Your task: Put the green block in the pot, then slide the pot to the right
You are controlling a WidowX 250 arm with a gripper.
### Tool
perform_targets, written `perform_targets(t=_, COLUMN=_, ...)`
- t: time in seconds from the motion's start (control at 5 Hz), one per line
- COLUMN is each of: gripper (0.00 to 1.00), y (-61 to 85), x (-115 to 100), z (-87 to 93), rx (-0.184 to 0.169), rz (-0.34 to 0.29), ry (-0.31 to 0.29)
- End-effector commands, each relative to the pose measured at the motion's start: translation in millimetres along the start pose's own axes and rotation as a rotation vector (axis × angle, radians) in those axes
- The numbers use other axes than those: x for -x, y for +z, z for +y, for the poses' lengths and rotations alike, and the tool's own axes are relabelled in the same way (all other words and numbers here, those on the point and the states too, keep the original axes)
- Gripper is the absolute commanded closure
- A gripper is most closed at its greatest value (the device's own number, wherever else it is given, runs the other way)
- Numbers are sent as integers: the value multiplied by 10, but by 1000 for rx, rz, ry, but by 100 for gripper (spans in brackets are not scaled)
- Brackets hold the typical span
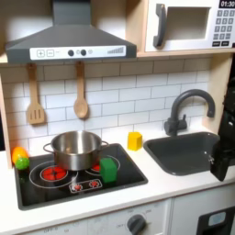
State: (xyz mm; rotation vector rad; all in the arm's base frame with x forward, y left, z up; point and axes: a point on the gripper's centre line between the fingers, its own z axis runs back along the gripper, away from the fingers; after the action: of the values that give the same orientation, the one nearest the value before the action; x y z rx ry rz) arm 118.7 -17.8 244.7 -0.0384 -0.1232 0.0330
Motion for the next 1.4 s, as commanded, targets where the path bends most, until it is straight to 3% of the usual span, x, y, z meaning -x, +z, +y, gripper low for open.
perform_targets(t=0.0, gripper=0, y=-2, x=1, z=0, rx=0, rz=3, ry=0)
perform_targets(t=0.8, gripper=0, y=-134, x=-619, z=282, rx=-78, rz=-29, ry=5)
perform_targets(t=1.2, gripper=0, y=-206, x=-1073, z=445, rx=-89, rz=-55, ry=35)
